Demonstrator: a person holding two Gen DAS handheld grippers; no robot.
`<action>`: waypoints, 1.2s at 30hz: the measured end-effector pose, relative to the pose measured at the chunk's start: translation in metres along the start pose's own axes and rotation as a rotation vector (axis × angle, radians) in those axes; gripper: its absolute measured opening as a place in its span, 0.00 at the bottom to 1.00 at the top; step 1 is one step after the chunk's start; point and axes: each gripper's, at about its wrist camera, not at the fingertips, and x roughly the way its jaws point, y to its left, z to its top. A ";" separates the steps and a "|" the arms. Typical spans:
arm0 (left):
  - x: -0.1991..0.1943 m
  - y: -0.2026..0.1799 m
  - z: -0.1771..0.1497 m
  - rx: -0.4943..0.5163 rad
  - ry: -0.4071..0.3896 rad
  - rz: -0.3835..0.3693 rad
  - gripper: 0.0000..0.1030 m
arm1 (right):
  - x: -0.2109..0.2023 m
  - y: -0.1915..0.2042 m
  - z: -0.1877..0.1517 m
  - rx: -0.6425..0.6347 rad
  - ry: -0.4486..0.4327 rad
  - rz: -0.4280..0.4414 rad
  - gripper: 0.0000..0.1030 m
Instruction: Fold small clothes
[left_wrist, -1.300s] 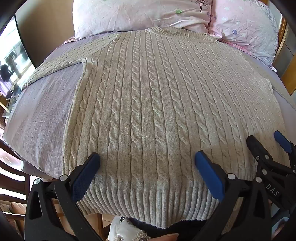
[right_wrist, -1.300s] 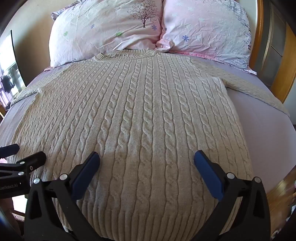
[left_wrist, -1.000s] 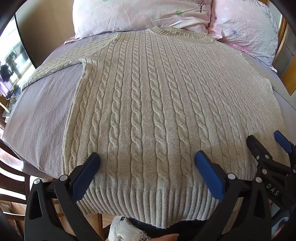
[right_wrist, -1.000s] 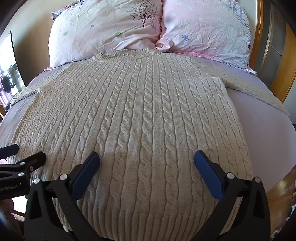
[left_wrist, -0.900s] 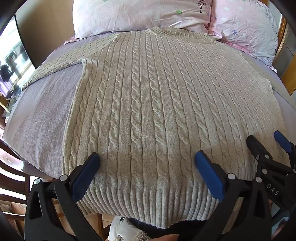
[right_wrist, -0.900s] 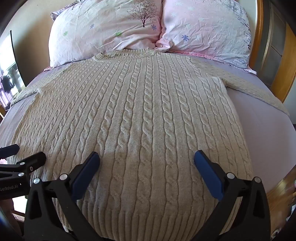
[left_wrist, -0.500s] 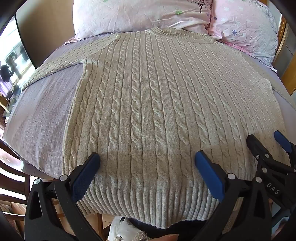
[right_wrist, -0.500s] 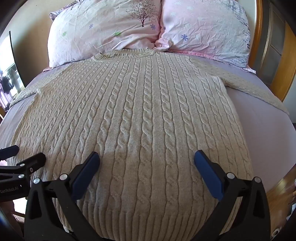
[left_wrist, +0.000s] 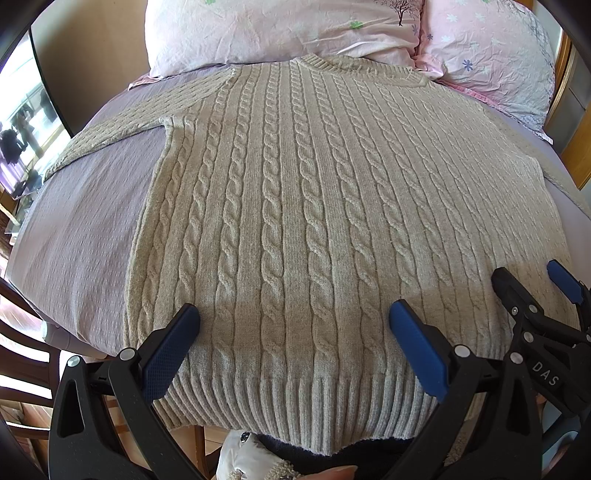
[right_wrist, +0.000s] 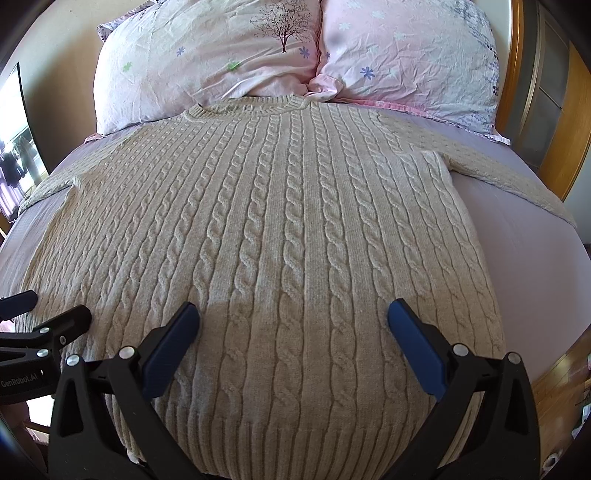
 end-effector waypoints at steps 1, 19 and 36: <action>0.000 0.000 0.000 0.000 -0.001 0.000 0.99 | 0.000 0.000 0.000 0.000 0.000 0.000 0.98; -0.001 0.000 -0.001 0.000 -0.004 0.001 0.99 | 0.001 0.000 0.000 0.001 0.002 0.000 0.98; -0.001 0.000 -0.001 0.000 -0.006 0.001 0.99 | 0.000 0.001 0.001 0.002 0.004 -0.002 0.98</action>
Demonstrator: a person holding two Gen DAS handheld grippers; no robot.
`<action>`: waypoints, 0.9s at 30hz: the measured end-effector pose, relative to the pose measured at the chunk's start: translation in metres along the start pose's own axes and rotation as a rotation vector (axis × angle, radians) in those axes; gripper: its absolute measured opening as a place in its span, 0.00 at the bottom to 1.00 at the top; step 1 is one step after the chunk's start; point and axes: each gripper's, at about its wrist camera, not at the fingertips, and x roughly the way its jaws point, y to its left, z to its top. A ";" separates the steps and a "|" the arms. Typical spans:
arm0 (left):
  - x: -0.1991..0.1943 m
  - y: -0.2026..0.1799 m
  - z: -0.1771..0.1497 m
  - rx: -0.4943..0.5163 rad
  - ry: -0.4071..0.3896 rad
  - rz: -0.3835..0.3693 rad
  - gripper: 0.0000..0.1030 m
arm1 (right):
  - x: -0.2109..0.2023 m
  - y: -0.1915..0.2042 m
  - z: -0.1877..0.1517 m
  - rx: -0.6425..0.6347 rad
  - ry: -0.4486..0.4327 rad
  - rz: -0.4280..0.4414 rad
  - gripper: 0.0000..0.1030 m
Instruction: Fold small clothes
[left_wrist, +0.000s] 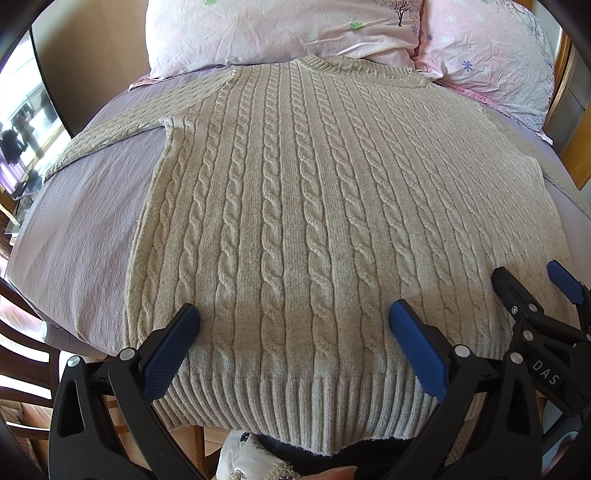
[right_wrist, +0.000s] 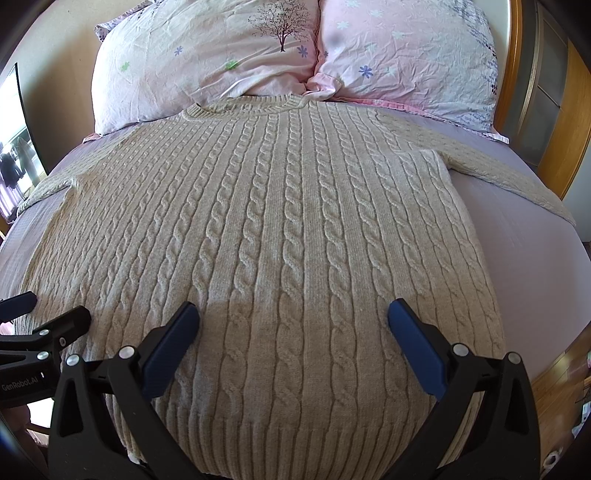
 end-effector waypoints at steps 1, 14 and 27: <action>0.000 0.000 0.000 0.000 0.000 0.000 0.99 | 0.000 0.000 0.000 0.000 0.000 0.000 0.98; 0.000 0.000 0.000 0.000 -0.001 0.000 0.99 | -0.001 -0.001 -0.001 0.001 -0.001 -0.002 0.98; -0.001 0.001 0.002 0.046 -0.020 -0.018 0.99 | -0.025 -0.093 0.028 0.164 -0.164 0.048 0.98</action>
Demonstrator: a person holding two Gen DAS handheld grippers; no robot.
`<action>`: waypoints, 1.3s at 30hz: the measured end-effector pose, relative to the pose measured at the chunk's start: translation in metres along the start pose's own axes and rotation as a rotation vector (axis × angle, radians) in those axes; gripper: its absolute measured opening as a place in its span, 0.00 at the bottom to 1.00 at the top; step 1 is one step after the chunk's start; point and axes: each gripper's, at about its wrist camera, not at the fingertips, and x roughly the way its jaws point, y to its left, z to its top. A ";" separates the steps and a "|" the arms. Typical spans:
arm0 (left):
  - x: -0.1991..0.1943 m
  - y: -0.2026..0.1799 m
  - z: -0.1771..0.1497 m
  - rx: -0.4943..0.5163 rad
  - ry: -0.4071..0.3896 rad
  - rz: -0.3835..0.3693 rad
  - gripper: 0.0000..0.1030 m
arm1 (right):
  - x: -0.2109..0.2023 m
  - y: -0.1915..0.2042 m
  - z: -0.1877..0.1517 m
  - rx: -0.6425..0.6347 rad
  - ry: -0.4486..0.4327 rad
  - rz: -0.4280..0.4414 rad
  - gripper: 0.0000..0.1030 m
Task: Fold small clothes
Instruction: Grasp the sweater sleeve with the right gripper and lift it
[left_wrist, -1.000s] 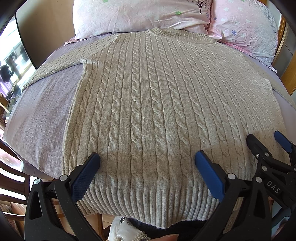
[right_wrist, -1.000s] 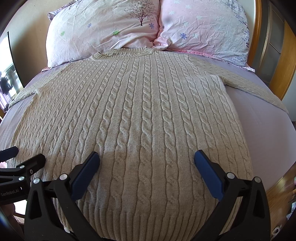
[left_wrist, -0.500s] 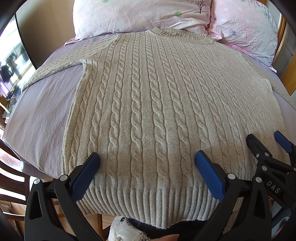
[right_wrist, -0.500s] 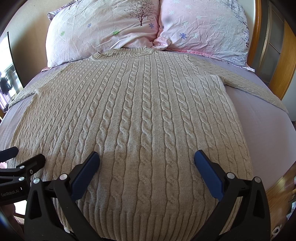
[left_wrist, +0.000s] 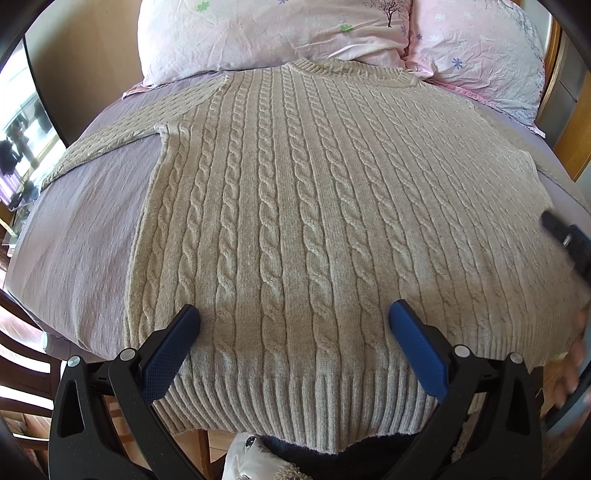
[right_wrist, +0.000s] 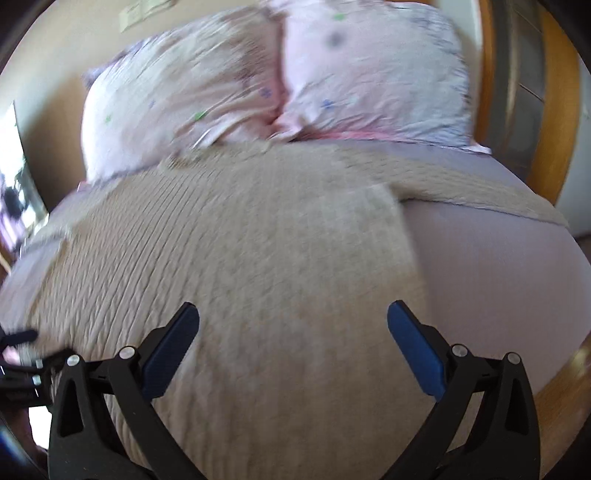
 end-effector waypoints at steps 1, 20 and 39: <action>-0.001 -0.001 -0.001 0.008 0.001 -0.007 0.99 | -0.006 -0.036 0.015 0.124 -0.036 0.041 0.98; 0.003 0.150 0.071 -0.430 -0.303 -0.464 0.99 | 0.078 -0.389 0.101 1.132 -0.091 -0.128 0.11; 0.045 0.335 0.084 -0.977 -0.275 -0.163 0.77 | 0.127 0.160 0.162 -0.260 0.139 0.494 0.28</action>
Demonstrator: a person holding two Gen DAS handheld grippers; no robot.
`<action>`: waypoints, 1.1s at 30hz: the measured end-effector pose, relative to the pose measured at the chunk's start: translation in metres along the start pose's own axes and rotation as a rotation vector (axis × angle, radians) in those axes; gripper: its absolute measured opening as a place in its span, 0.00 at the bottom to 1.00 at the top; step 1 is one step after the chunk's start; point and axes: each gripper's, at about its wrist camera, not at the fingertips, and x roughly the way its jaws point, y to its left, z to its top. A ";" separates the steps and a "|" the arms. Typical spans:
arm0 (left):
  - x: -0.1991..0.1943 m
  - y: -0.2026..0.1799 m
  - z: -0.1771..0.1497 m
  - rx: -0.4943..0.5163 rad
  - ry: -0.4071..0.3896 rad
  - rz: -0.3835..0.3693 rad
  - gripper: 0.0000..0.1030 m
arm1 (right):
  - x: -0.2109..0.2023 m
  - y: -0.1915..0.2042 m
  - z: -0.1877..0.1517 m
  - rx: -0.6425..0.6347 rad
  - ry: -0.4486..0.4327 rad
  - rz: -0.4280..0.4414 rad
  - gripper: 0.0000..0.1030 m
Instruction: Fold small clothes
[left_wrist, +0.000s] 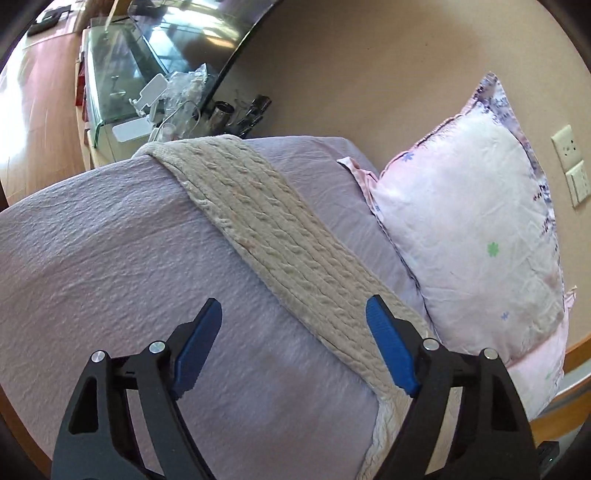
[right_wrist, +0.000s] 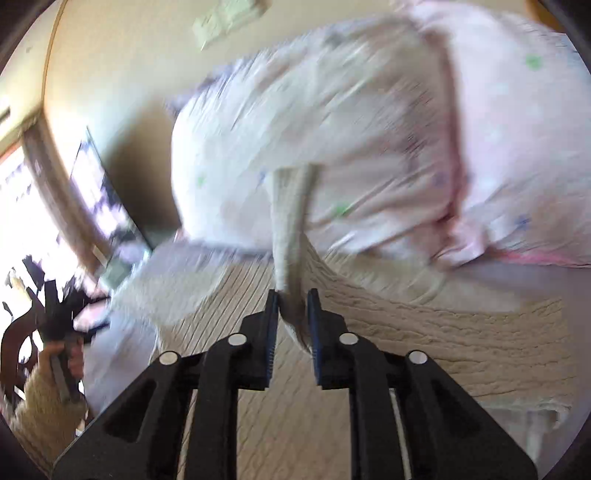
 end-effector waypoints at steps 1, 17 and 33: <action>0.003 0.004 0.003 -0.020 0.005 0.002 0.76 | 0.017 0.012 -0.009 -0.018 0.075 0.011 0.31; 0.031 0.036 0.074 -0.222 -0.068 0.049 0.11 | -0.090 -0.068 -0.051 0.213 -0.105 -0.074 0.78; 0.064 -0.309 -0.289 1.127 0.473 -0.402 0.09 | -0.069 -0.145 -0.065 0.478 -0.044 -0.007 0.78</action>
